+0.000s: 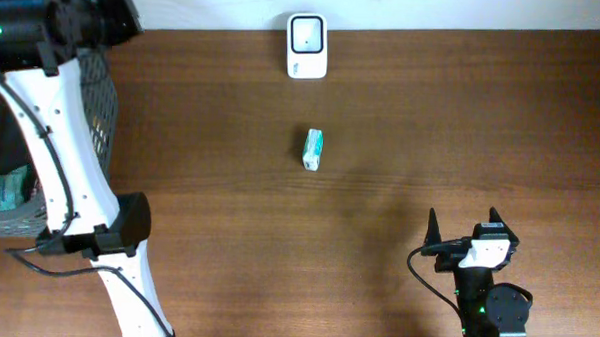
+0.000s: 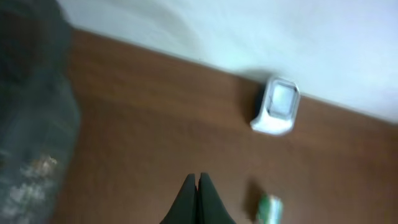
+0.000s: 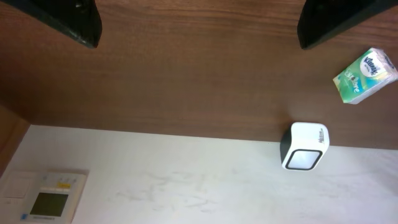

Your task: Scan the item barcode

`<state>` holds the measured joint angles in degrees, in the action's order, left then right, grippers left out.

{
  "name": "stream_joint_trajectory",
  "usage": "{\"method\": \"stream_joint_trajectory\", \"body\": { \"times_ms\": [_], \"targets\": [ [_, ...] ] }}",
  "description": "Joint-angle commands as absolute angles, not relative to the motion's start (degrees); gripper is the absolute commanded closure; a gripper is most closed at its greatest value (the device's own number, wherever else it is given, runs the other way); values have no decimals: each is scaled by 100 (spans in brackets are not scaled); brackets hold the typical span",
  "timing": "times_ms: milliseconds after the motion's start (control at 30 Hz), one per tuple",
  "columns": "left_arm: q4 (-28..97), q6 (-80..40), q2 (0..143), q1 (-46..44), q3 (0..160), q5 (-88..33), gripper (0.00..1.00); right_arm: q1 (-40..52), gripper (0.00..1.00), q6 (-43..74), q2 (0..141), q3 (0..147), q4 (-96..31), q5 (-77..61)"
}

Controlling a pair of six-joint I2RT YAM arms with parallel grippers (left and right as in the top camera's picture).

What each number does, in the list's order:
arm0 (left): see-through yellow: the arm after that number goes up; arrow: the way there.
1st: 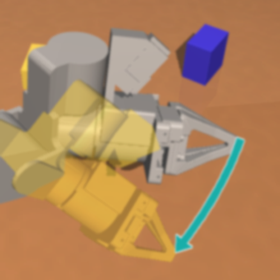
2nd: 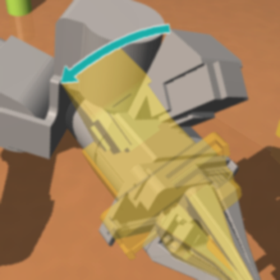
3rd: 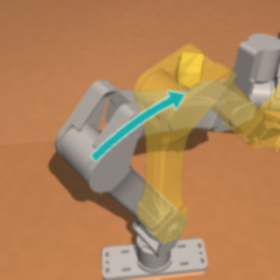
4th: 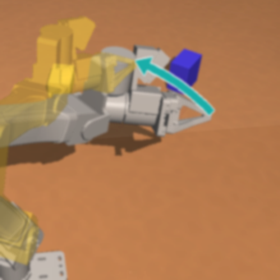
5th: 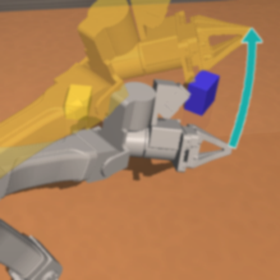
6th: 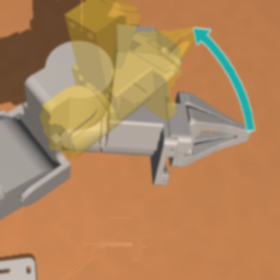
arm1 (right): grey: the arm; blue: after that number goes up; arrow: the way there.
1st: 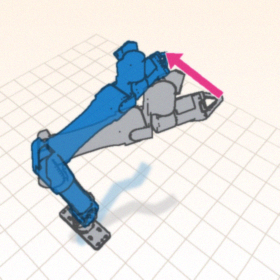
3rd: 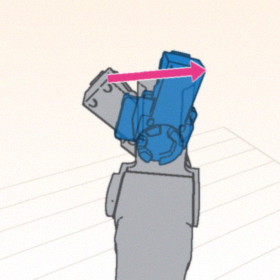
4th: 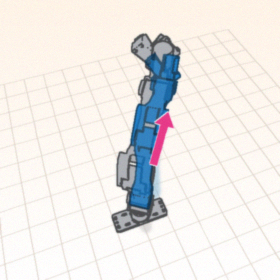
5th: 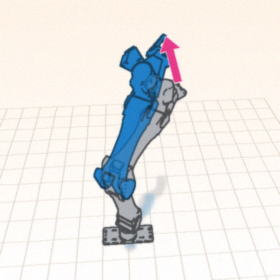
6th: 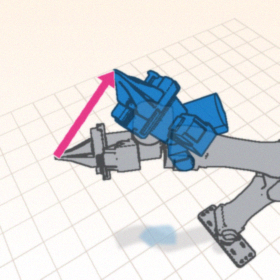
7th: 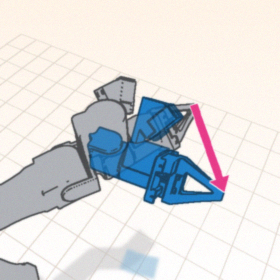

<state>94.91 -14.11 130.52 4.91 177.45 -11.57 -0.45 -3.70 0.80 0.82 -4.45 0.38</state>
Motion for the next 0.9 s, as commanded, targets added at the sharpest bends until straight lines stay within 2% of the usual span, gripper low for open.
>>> {"method": "stream_joint_trajectory", "body": {
  "times_ms": [0,133,267,500,700,833,867],
  "targets": [
    [9671,-1315,13382,-259,17244,-1566,100,-78,1,-408,36,32,-462,69],
    [9535,-1319,13771,-1315,15815,-725,100,-78,1,-408,36,32,-462,69],
    [9067,-1319,14108,-1916,14652,-705,100,-78,2,-408,36,32,-460,69],
    [7406,-1754,14357,-2845,13047,-976,100,-78,1,-408,36,32,-462,69],
    [7472,-1743,14346,-2980,13491,-1433,100,-78,1,-408,36,32,-462,69],
    [8372,-1614,14344,-2491,15351,-1396,100,-78,1,-408,36,32,-462,69],
    [8604,-1614,14344,-2318,15911,-1396,96,-78,1,-408,36,32,-462,67]
  ]
}}
